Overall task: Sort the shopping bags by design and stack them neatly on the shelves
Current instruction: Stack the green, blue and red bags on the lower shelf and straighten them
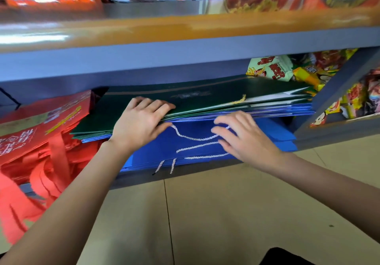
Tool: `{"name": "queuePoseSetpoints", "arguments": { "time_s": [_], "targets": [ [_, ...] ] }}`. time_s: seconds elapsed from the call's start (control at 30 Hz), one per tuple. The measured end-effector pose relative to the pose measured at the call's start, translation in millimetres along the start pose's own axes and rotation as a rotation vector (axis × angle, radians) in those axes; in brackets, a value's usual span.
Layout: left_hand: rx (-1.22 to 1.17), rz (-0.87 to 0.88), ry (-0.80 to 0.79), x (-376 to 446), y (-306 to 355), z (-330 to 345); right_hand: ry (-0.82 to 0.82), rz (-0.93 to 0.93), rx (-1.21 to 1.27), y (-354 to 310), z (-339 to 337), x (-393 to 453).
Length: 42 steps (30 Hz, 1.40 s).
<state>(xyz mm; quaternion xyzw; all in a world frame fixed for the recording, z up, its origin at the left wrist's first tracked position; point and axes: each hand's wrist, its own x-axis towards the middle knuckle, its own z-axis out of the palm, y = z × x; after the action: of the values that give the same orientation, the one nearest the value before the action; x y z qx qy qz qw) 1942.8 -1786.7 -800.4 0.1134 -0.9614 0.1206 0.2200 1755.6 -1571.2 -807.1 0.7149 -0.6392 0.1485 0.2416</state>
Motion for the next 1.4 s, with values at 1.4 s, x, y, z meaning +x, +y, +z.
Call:
{"name": "queuePoseSetpoints", "arguments": {
  "time_s": [1.4],
  "targets": [
    [0.008,-0.284,-0.088,3.0,24.4,3.1,-0.457,0.168,-0.227,67.2,-24.4,49.3]
  ]
}}
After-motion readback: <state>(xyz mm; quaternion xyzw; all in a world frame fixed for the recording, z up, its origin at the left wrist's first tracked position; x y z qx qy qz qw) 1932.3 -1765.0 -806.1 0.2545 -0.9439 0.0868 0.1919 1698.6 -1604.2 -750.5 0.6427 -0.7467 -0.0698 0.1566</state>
